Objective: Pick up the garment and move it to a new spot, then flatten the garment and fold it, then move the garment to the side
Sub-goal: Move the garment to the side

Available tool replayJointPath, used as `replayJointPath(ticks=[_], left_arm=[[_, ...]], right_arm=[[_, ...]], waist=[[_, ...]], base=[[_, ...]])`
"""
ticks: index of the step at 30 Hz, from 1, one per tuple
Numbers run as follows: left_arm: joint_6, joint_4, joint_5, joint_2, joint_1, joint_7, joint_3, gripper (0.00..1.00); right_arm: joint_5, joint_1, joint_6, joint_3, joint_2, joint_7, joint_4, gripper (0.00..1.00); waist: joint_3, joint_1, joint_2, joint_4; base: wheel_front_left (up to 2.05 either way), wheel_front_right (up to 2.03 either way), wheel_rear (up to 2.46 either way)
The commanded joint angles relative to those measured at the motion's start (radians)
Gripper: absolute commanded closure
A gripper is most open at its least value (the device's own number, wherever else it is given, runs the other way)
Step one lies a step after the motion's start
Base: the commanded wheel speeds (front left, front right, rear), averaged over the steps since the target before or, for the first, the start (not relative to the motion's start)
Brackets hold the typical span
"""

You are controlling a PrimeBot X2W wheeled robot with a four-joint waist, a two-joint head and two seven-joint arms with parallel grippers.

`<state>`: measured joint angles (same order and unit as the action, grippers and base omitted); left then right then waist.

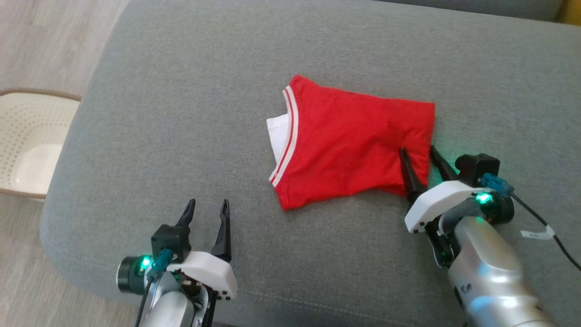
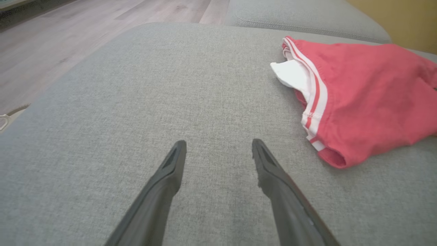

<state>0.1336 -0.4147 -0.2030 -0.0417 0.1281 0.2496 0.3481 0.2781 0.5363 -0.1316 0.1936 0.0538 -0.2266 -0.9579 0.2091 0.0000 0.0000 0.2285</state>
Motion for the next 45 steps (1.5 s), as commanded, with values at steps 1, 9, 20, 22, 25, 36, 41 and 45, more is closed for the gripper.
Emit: replayJointPath(ticks=[1, 9, 20, 22, 25, 36, 41, 45], left_arm=[[0.009, 0.03, -0.004, -0.009, 0.032, 0.012, -0.022, 0.0], [0.007, 0.034, 0.01, -0.009, 0.03, 0.012, -0.039, 0.0], [-0.011, 0.032, 0.042, -0.009, 0.071, 0.012, -0.081, 0.0], [-0.017, 0.03, 0.05, -0.009, 0.084, 0.012, -0.09, 0.0], [-0.024, 0.026, 0.063, -0.009, 0.101, 0.012, -0.1, 0.0], [-0.063, 0.006, 0.093, -0.009, 0.155, 0.012, -0.082, 0.0], [-0.07, -0.004, 0.105, -0.009, 0.17, 0.012, -0.07, 0.0], [-0.074, 0.001, 0.121, -0.01, 0.164, 0.012, -0.078, 0.0]], right_arm=[[0.017, 0.027, 0.001, 0.032, -0.004, -0.001, 0.003, 0.87], [0.071, 0.056, 0.001, 0.067, -0.004, -0.027, -0.021, 1.0], [0.099, 0.058, 0.001, 0.093, -0.004, -0.035, 0.049, 1.0], [0.101, 0.058, 0.001, 0.095, -0.004, -0.035, 0.064, 1.0], [0.093, 0.056, 0.001, 0.089, -0.003, -0.035, 0.086, 1.0], [0.087, 0.031, 0.001, 0.049, 0.002, -0.035, 0.18, 1.0], [0.044, 0.056, 0.001, 0.019, 0.03, -0.035, 0.208, 1.0], [0.0, 0.126, 0.001, 0.003, 0.061, -0.035, 0.206, 1.0]], waist=[[0.003, 0.0, 0.0, 0.003], [-0.011, 0.0, 0.0, -0.102], [-0.003, 0.0, 0.0, -0.447], [0.007, 0.0, 0.0, -0.518], [0.019, 0.0, 0.0, -0.612], [0.074, 0.0, 0.0, -0.766], [0.091, 0.0, 0.0, -0.769], [0.105, 0.0, 0.0, -0.768]], base=[[0.0, 0.0, 0.0], [0.0, 0.0, 0.0], [0.0, 0.0, 0.0], [0.0, 0.0, 0.0], [0.0, 0.0, 0.0], [0.0, 0.0, 0.0], [0.0, 0.0, 0.0], [0.0, 0.0, 0.0]])
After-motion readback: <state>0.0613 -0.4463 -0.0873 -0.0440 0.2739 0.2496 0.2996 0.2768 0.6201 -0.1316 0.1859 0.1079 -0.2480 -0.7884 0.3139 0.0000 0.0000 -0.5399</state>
